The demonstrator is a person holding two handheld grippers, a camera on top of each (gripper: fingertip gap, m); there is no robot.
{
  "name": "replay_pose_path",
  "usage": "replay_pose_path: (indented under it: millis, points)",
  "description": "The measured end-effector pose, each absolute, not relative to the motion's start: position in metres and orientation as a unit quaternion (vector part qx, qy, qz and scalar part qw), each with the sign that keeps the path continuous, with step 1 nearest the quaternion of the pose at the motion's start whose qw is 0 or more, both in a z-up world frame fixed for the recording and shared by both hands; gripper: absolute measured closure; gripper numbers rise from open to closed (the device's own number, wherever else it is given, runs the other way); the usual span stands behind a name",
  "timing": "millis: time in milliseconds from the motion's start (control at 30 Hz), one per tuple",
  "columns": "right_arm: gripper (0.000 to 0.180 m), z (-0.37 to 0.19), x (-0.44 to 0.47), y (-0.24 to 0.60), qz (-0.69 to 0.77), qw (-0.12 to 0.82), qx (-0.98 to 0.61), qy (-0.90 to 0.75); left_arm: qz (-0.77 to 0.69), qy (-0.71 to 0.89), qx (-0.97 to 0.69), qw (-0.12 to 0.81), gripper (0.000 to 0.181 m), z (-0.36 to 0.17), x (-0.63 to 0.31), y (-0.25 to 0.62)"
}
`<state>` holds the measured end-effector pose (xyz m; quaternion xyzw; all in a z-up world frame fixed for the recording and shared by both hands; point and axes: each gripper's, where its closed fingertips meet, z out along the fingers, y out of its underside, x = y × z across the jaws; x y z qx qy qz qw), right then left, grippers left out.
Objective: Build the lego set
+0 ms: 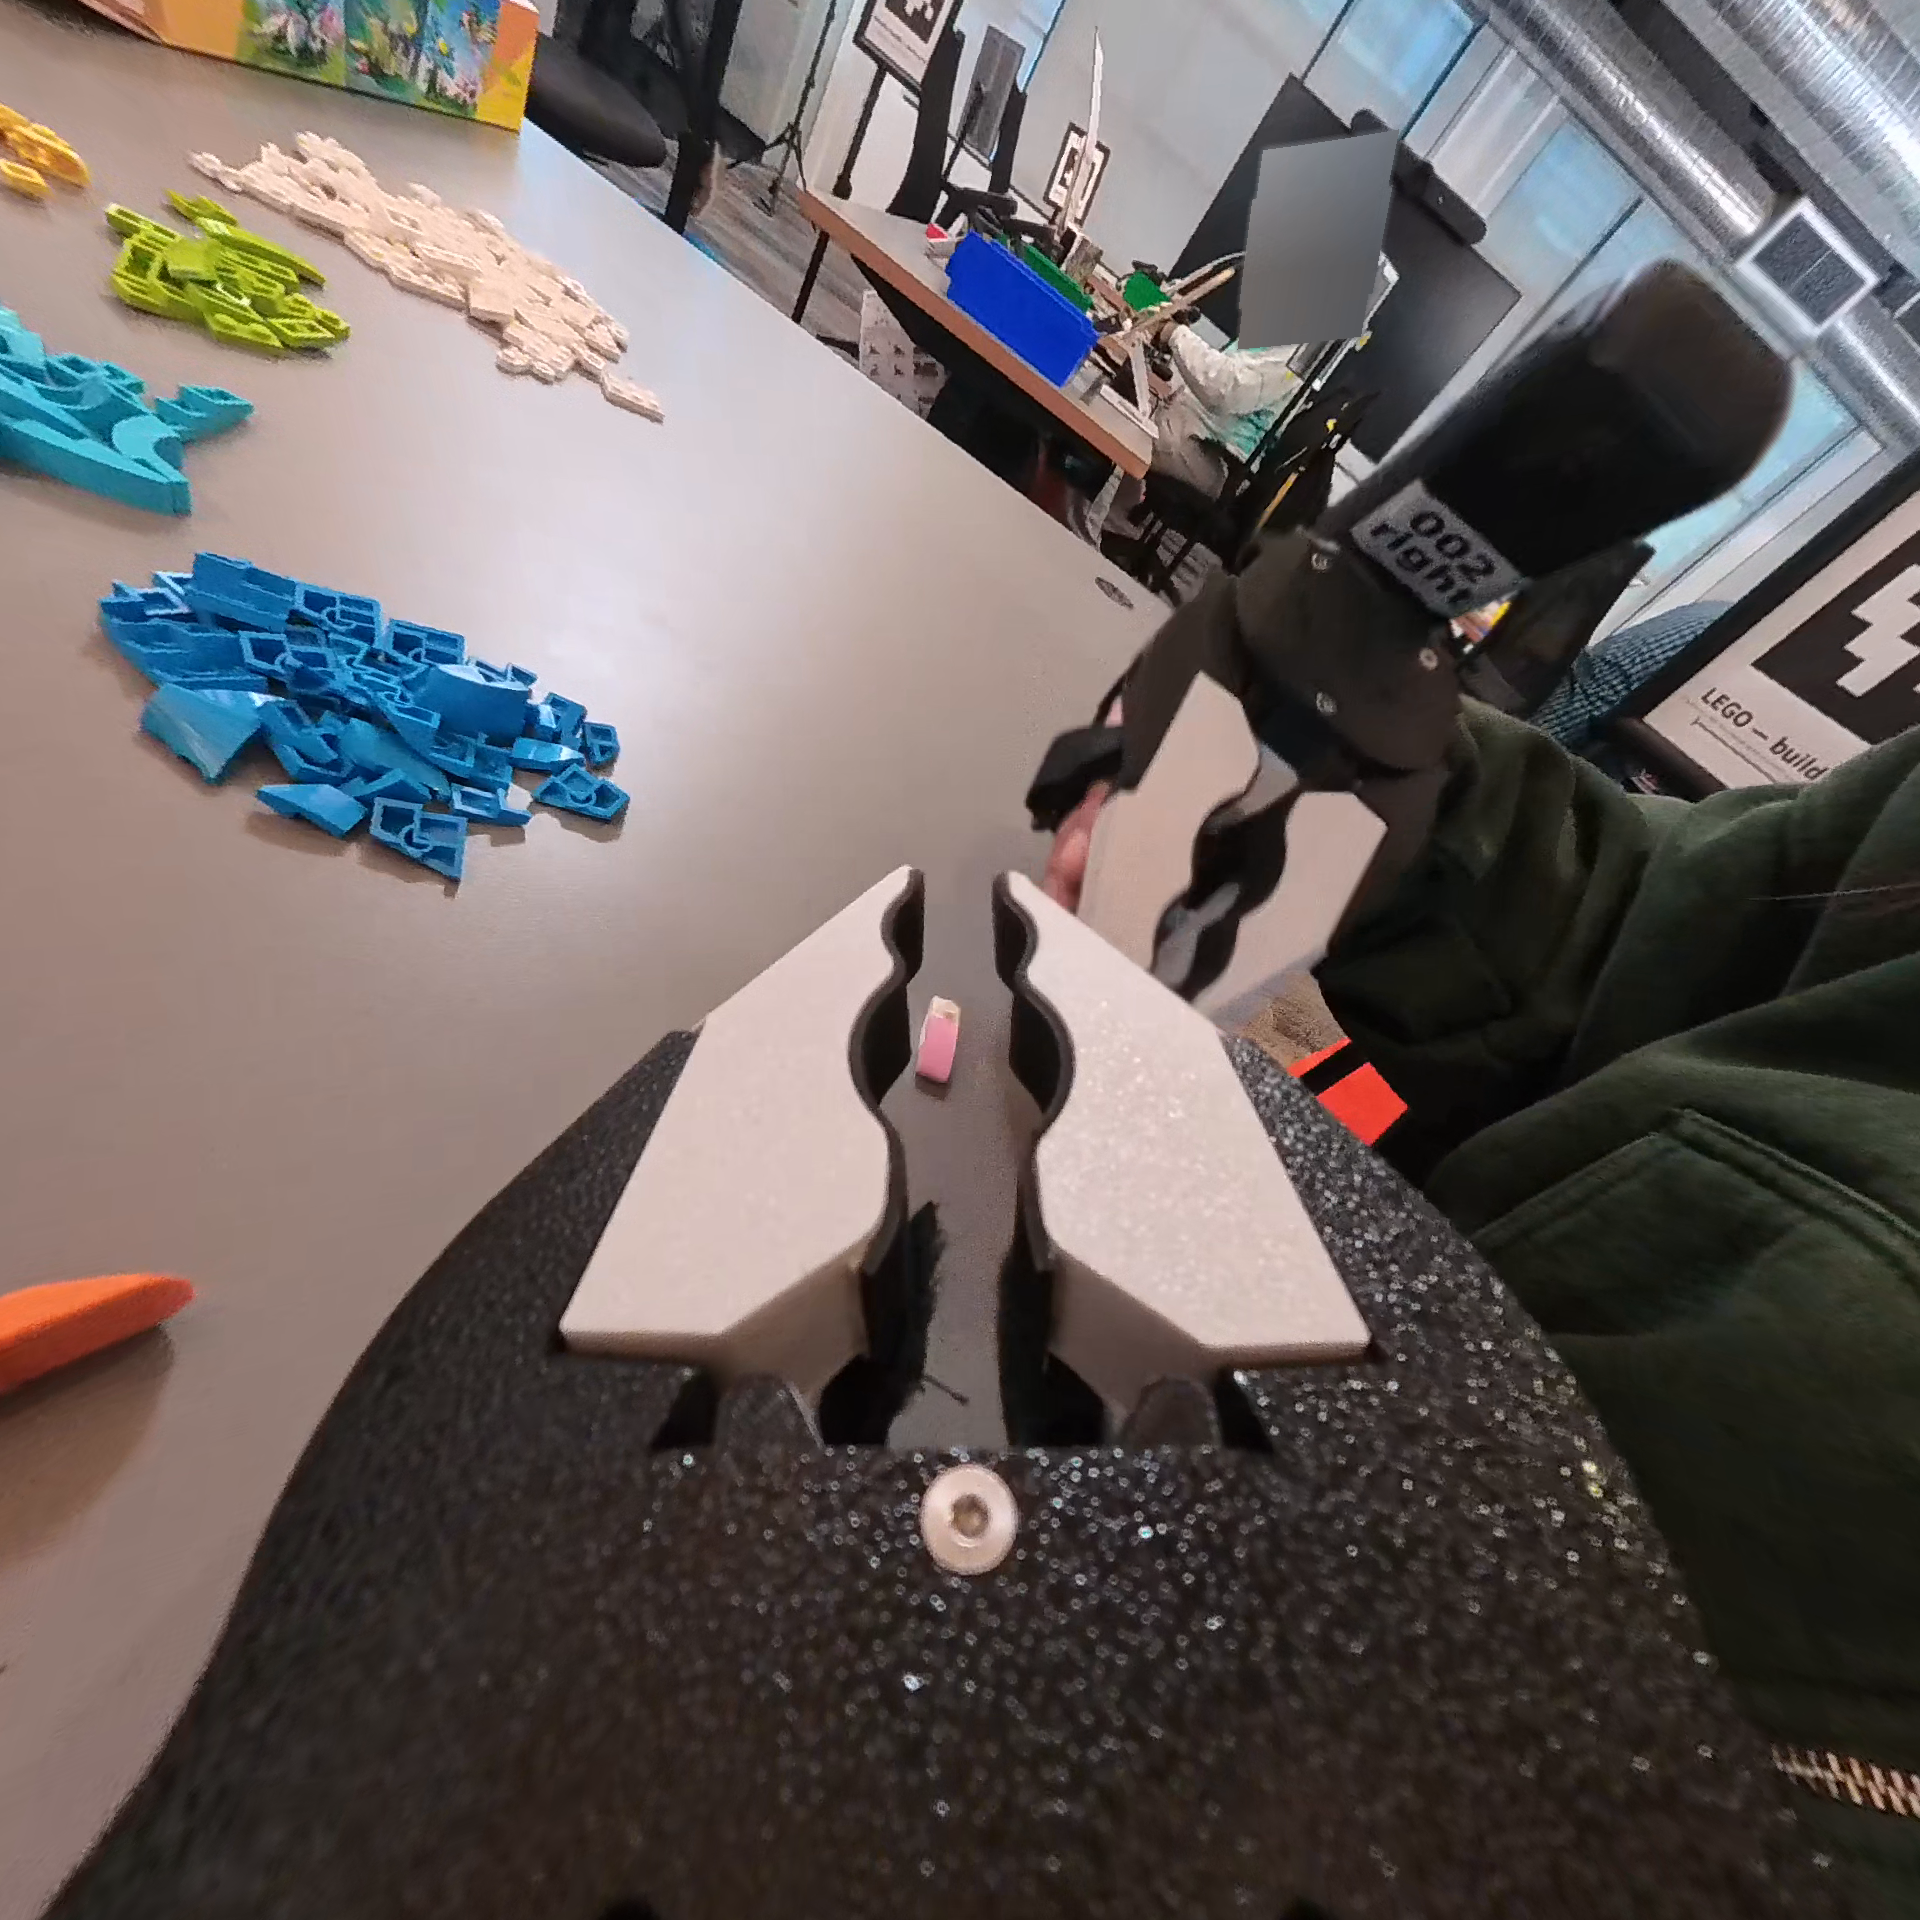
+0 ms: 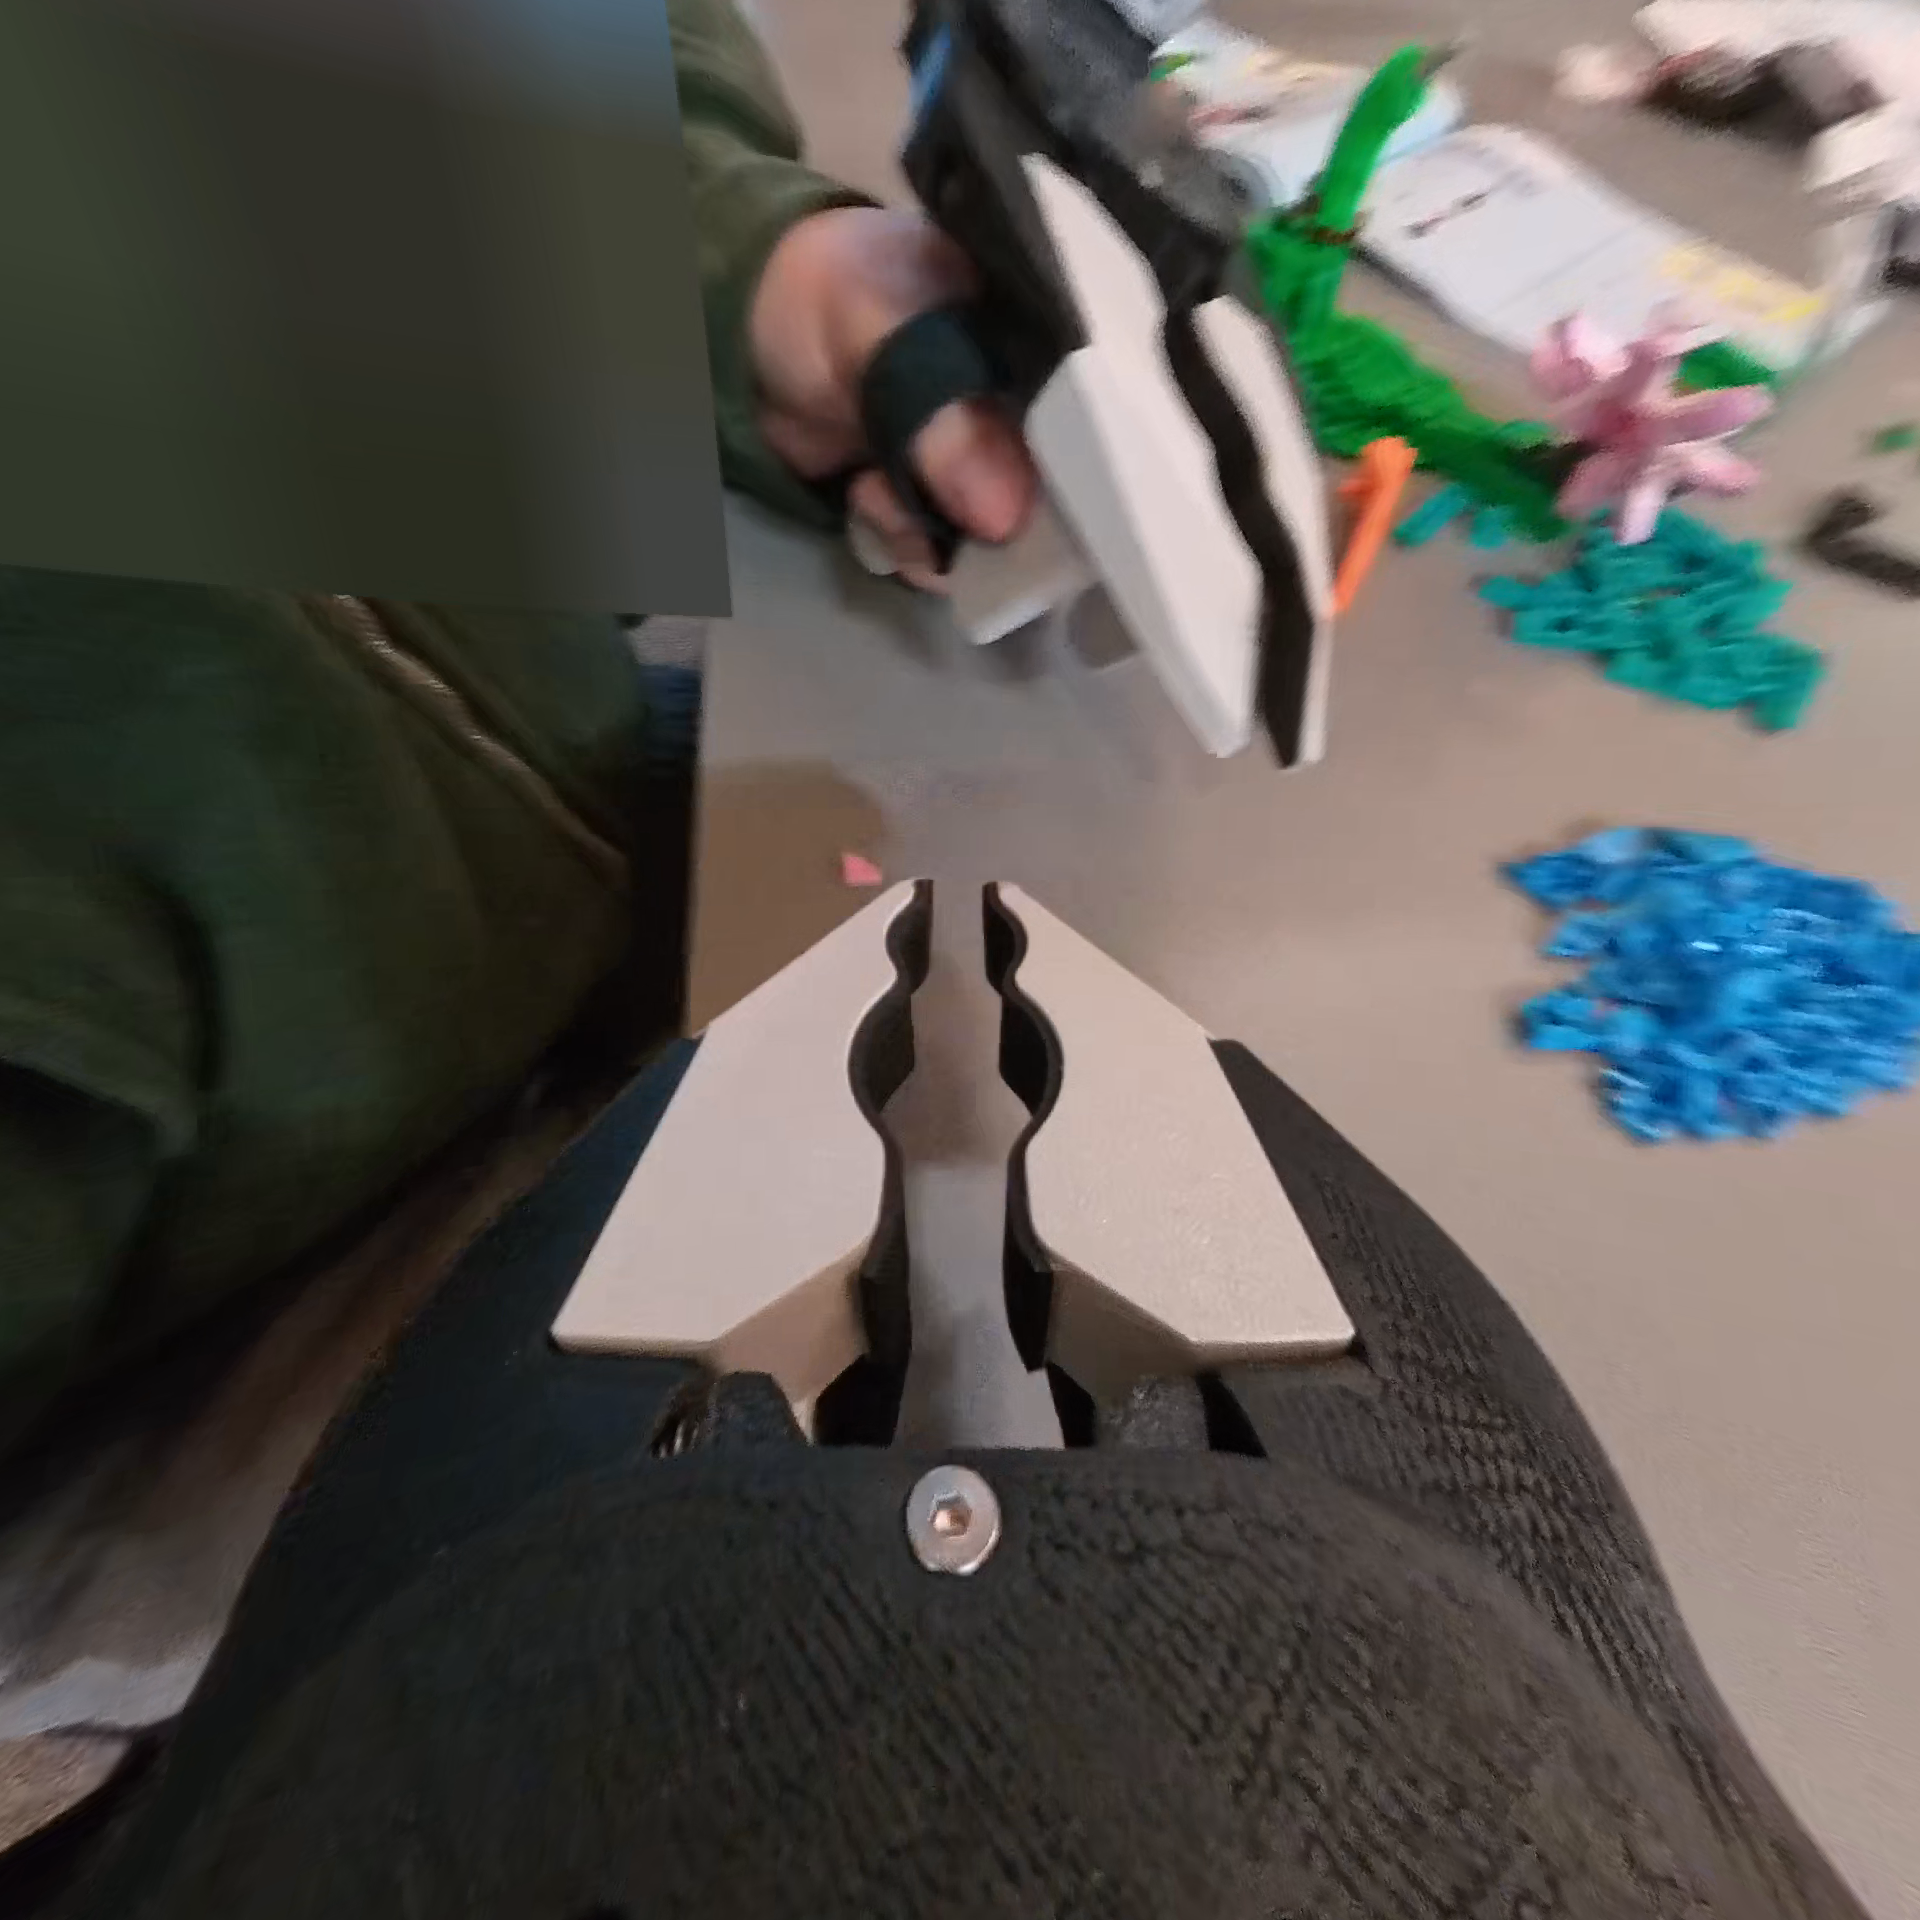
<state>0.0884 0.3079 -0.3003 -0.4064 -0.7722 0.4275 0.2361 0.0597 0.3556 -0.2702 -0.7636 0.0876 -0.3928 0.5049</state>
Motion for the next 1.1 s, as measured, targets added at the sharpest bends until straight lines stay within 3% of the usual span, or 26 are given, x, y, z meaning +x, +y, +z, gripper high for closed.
replay_pose_path:
  millis: [300, 733, 933, 1100]
  points:
    - [0.161, -0.327, 0.083, 0.285, 0.391, 0.178, -0.409, -0.805, -0.386, 0.090, -0.768, 0.502, 0.171, -0.272, 0.061, 0.356]
    - [0.173, -0.329, 0.078, 0.284, 0.378, 0.197, -0.401, -0.811, -0.382, 0.096, -0.773, 0.497, 0.171, -0.274, 0.063, 0.356]
    - [0.174, -0.311, 0.064, 0.325, 0.346, 0.335, -0.404, -0.778, -0.390, 0.082, -0.770, 0.499, 0.171, -0.273, 0.062, 0.356]
    - [0.174, -0.302, 0.060, 0.371, 0.233, 0.469, -0.381, -0.762, -0.395, 0.039, -0.765, 0.506, 0.171, -0.272, 0.049, 0.361]
